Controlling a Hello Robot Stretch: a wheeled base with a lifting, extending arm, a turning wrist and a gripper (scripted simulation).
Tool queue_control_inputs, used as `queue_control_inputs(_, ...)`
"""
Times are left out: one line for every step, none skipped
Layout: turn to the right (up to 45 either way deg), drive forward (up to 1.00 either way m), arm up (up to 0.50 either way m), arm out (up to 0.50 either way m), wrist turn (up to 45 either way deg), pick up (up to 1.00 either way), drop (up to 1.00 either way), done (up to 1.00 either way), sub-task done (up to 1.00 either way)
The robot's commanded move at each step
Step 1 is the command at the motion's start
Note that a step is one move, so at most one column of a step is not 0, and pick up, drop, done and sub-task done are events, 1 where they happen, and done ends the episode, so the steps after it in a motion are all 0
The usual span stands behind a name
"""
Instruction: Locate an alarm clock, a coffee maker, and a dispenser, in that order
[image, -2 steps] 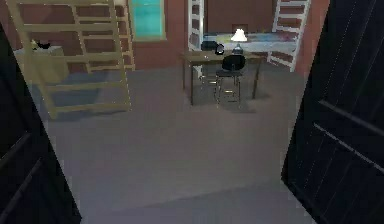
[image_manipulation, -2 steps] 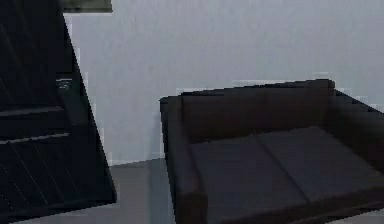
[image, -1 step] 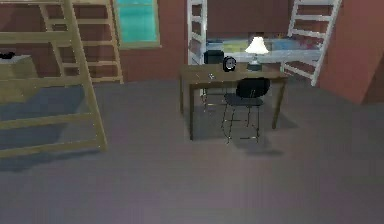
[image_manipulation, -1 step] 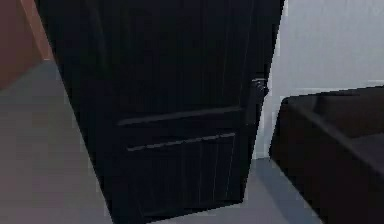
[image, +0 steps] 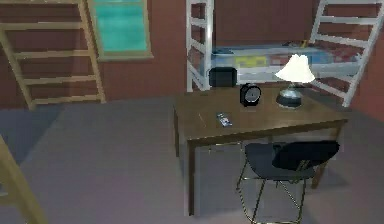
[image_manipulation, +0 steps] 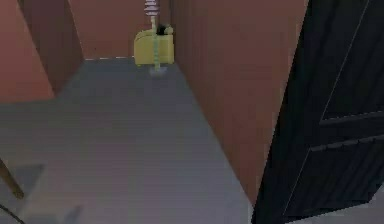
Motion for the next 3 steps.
queue_control_inputs(0.0, 0.65, 0.0, 0.0, 0.0, 0.0, 0.0, 0.0, 0.0)
queue_control_inputs(-27.0, 0.0, 0.0, 0.0, 0.0, 0.0, 0.0, 0.0, 0.0)
queue_control_inputs(0.0, 0.05, 0.0, 0.0, 0.0, 0.0, 0.0, 0.0, 0.0)
